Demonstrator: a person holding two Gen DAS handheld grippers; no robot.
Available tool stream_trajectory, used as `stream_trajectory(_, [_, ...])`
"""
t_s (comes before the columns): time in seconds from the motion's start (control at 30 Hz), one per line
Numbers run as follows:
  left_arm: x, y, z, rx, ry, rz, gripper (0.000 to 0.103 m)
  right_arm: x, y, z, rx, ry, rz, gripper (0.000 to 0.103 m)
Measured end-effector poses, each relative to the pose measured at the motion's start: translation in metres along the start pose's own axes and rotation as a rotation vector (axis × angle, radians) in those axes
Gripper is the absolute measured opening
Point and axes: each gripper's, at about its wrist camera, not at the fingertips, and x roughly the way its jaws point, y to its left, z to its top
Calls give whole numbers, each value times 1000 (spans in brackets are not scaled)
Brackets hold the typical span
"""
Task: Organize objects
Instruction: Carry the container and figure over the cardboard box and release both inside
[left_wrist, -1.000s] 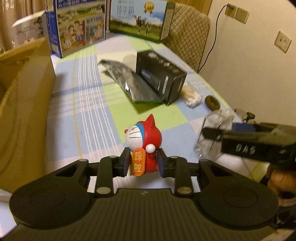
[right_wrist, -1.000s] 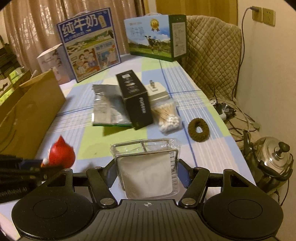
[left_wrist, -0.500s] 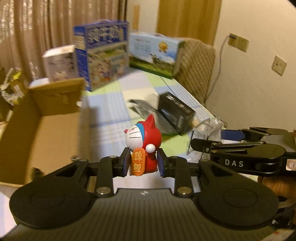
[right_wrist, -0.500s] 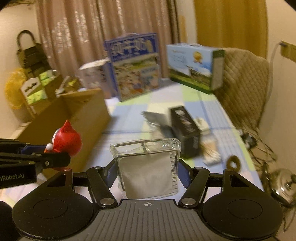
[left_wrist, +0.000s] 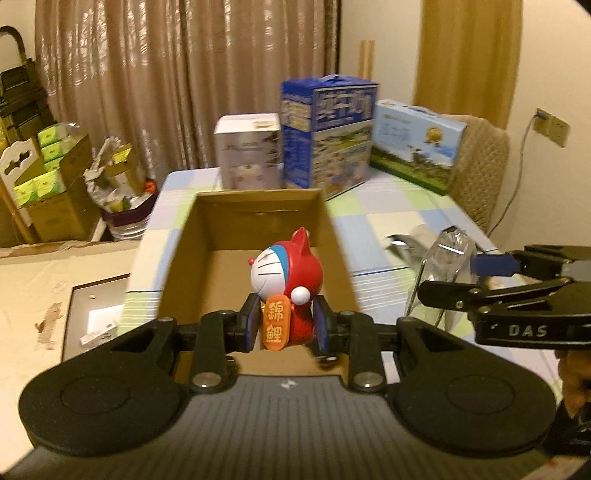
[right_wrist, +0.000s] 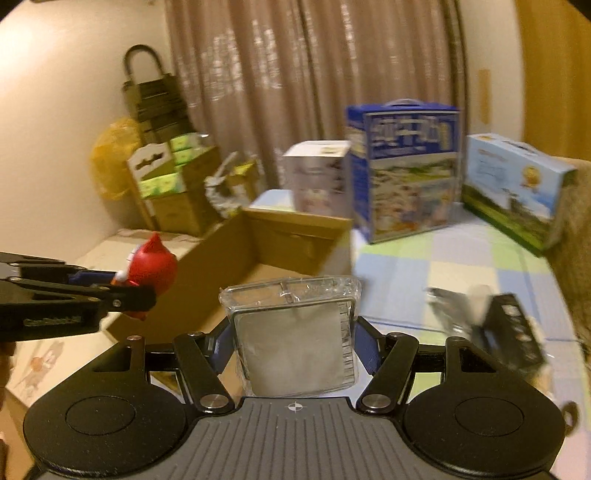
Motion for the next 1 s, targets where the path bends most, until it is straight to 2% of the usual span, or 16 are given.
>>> stream_trajectory(0.17, [12, 35, 0, -16, 24, 23, 25, 33, 22, 11, -29, 35, 54, 63])
stream_trajectory(0.33, [30, 57, -5, -35, 54, 18, 25, 62, 30, 11, -36, 75, 72, 63])
stream_trajectory(0.63, [63, 73, -10, -30, 99, -4, 25, 93, 39, 8, -66, 119, 82, 63])
stream_trajectory(1.0, [86, 78, -13, -24, 127, -13, 25, 109, 37, 3, -60, 147, 64, 63])
